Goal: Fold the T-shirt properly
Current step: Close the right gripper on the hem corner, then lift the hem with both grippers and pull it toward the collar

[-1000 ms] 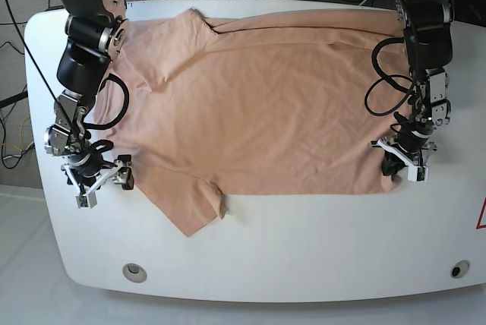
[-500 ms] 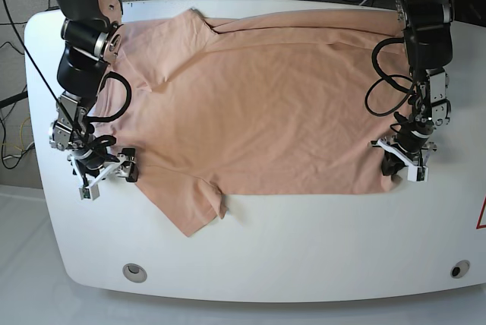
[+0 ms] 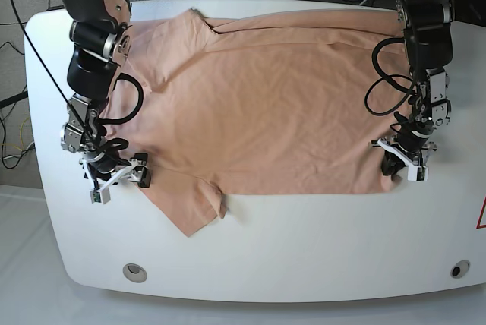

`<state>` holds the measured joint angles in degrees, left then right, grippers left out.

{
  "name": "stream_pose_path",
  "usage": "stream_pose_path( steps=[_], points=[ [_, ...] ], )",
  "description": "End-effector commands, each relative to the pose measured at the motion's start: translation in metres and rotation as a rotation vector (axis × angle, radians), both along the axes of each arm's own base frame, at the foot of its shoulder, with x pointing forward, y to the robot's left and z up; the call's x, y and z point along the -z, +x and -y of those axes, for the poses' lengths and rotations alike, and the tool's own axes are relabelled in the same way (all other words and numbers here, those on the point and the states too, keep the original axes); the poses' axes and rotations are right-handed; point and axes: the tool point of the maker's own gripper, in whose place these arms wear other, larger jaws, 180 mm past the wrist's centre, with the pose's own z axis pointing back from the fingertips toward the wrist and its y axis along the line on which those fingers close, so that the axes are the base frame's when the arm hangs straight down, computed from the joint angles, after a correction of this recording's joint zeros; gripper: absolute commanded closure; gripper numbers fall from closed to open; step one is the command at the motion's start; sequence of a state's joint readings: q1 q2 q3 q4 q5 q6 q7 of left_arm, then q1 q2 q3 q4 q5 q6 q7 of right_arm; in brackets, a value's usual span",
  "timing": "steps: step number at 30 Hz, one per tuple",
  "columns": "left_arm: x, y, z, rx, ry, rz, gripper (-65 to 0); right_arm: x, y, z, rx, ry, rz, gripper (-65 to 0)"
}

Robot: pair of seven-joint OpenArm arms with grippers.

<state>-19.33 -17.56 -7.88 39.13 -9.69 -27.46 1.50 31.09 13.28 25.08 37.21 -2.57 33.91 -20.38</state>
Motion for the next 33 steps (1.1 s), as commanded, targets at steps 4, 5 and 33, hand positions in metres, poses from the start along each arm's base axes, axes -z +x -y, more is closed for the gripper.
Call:
stream_pose_path(
  steps=[4,5,33],
  points=[
    [0.0,0.0,-0.004,0.012,0.024,-0.024,0.0,-0.006,0.007,-0.014,-0.025,0.015,0.006,-52.8],
    [0.0,0.0,-0.004,0.012,0.024,-0.024,0.0,-0.005,0.007,-0.016,-0.026,0.017,0.007,-52.8],
    [0.0,0.0,-0.004,0.012,0.024,-0.024,0.0,0.018,-0.015,-0.044,-0.175,-0.019,-0.083,-3.3]
  ],
)
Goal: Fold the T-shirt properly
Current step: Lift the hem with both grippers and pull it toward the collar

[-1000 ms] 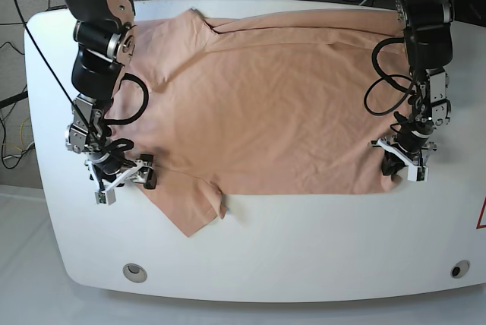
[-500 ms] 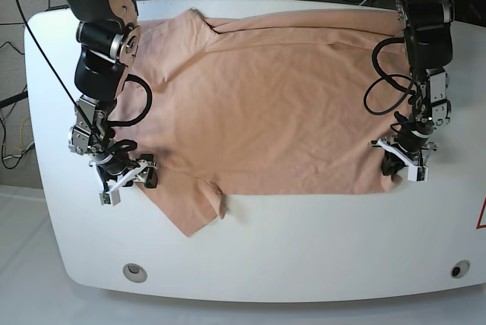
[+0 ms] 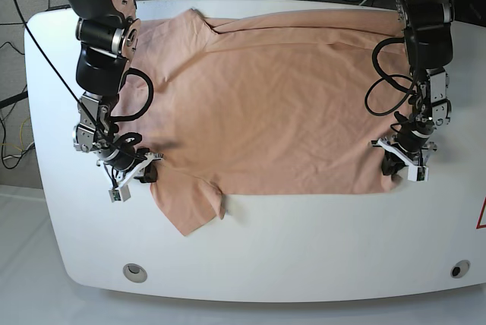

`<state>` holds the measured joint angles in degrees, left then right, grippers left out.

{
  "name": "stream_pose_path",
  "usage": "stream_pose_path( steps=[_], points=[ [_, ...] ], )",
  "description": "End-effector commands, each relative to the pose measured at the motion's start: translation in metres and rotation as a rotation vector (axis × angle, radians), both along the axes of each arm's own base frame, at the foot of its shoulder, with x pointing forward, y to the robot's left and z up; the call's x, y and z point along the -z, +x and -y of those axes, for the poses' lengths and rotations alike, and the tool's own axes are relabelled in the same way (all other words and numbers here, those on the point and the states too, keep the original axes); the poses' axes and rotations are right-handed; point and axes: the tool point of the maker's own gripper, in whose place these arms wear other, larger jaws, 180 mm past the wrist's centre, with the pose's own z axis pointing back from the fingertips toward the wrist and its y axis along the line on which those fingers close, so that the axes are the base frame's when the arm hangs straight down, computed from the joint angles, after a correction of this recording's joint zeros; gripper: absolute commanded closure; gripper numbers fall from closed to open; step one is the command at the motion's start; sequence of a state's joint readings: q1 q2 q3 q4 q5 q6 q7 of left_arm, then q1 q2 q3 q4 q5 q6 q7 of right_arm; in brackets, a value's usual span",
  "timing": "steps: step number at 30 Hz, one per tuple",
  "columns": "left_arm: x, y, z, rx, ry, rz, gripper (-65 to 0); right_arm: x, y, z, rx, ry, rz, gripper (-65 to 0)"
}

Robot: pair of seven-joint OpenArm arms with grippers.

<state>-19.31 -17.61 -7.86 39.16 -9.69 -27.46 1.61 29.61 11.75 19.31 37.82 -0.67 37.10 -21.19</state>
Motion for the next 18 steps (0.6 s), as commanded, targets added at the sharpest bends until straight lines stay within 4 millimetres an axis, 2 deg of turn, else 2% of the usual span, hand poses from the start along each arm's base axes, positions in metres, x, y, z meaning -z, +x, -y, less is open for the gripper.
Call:
stream_pose_path(
  steps=[1,9,11,15,18],
  points=[
    [0.0,0.001,-0.004,0.011,0.022,-0.022,0.0,0.006,-0.005,-0.002,-0.037,-0.038,-0.052,-3.0],
    [-0.001,0.001,-0.003,0.012,0.021,-0.021,0.0,-0.001,0.002,-0.002,-0.038,-0.04,-0.034,-2.9],
    [-0.002,0.002,-0.003,0.012,0.021,-0.018,0.0,-0.011,0.011,-0.001,-0.037,-0.042,-0.01,-2.9],
    [-0.003,0.003,-0.002,0.014,0.022,-0.015,0.0,-0.016,0.015,-0.001,-0.037,-0.044,0.001,-2.9],
    [-0.01,0.007,-0.001,0.02,0.028,0.004,0.0,-0.016,0.015,0.0,-0.032,-0.044,0.002,-2.9]
  ],
)
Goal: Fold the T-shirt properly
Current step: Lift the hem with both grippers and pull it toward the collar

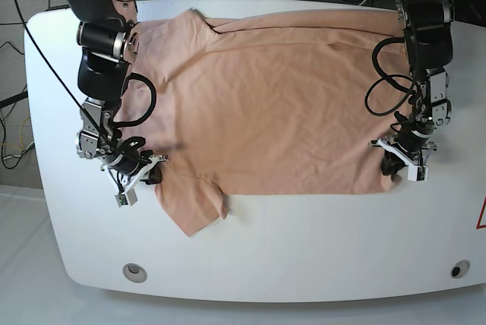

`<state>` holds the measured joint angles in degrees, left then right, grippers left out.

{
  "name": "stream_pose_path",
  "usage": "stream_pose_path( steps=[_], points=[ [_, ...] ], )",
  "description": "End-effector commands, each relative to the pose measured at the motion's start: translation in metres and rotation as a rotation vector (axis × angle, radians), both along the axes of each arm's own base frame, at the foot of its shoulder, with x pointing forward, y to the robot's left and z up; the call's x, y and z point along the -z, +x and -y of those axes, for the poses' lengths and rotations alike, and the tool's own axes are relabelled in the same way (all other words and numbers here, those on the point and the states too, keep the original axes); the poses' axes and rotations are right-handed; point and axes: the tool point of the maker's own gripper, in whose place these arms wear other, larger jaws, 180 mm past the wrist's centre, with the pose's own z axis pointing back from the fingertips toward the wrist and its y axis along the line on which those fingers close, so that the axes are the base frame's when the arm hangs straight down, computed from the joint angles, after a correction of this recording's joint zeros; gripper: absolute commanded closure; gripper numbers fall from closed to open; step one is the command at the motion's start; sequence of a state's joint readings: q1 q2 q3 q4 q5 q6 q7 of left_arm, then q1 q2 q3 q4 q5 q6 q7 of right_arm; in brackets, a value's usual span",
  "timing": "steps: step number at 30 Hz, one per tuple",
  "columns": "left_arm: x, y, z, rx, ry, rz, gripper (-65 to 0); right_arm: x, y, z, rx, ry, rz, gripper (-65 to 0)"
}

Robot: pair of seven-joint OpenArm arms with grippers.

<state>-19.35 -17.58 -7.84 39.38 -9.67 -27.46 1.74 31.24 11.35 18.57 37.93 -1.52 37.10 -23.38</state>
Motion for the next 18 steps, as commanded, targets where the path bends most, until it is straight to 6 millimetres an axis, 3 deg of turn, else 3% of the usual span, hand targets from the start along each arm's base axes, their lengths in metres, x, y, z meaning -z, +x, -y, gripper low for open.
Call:
stream_pose_path(
  steps=[1,7,18],
  points=[
    [-0.014,0.009,-0.001,0.023,0.032,0.016,0.0,-0.012,0.009,0.006,-0.002,-0.024,0.018,-2.9],
    [-0.039,0.02,0.003,0.046,0.058,0.083,0.0,-0.024,0.015,0.011,0.002,-0.046,0.054,-2.9],
    [-0.035,0.017,0.004,0.055,0.07,0.034,0.0,-0.021,0.007,0.026,0.046,-0.038,0.0,-2.8]
  ],
)
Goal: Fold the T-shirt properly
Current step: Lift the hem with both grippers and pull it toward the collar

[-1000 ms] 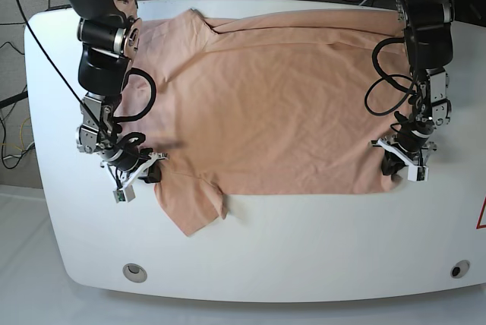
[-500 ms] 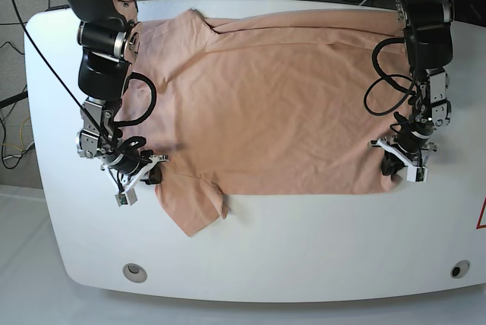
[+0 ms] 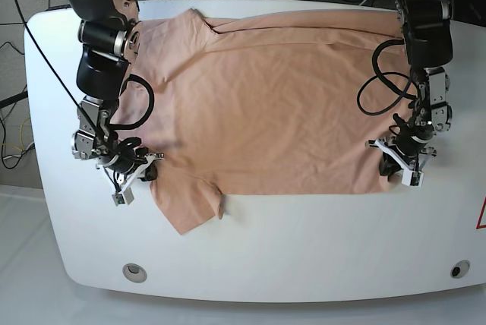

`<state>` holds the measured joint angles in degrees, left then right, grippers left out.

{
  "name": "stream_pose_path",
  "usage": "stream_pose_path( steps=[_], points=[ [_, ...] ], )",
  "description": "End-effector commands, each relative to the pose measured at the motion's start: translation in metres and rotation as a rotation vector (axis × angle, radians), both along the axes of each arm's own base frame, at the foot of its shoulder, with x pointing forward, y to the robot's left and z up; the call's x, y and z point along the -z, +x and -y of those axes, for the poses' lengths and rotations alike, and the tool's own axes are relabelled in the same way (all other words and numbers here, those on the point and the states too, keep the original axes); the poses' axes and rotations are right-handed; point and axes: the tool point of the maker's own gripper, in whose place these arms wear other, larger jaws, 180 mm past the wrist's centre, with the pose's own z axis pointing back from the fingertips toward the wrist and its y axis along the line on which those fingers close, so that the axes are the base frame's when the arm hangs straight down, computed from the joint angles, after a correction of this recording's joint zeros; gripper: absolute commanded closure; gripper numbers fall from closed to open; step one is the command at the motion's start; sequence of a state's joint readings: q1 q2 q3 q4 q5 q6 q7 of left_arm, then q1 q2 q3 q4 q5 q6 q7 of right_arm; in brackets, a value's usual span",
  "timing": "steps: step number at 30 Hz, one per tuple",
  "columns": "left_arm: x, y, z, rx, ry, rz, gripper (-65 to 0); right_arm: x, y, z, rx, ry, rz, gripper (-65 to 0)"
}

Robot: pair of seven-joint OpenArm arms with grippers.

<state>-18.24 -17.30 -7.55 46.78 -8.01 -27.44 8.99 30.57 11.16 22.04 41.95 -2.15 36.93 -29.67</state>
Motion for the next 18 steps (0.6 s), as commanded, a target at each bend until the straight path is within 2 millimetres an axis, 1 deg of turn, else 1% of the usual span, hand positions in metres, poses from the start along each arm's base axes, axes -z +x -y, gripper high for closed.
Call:
stream_pose_path(
  steps=[1,5,8,10,12,14,16,18],
  points=[
    [-0.024,0.015,-0.005,-0.006,-0.003,0.07,0.0,-0.018,0.013,0.012,0.023,-0.008,0.045,-2.8],
    [-0.024,0.015,-0.006,-0.007,-0.001,0.068,0.0,-0.019,0.011,0.018,0.038,-0.006,0.035,-2.4],
    [-0.024,0.014,-0.008,-0.009,0.001,0.067,0.0,-0.025,0.011,0.023,0.036,-0.024,0.041,-1.3],
    [-0.02,0.011,-0.009,-0.009,0.004,0.059,0.0,-0.024,0.005,0.025,0.031,-0.047,0.033,-1.3],
    [-0.016,0.007,-0.009,-0.009,0.004,0.05,0.0,-0.03,0.003,0.028,0.029,-0.074,0.045,-1.3],
    [-0.017,0.005,-0.014,-0.009,0.017,0.049,0.0,-0.037,0.001,0.032,0.025,-0.107,0.054,-1.3],
    [-0.023,0.007,-0.018,-0.008,0.03,0.063,0.0,-0.043,-0.001,0.028,0.016,-0.124,0.065,-1.3],
    [-0.024,0.005,-0.017,-0.003,0.034,0.066,0.0,-0.047,-0.004,0.025,0.009,-0.141,0.067,-1.3]
  ],
)
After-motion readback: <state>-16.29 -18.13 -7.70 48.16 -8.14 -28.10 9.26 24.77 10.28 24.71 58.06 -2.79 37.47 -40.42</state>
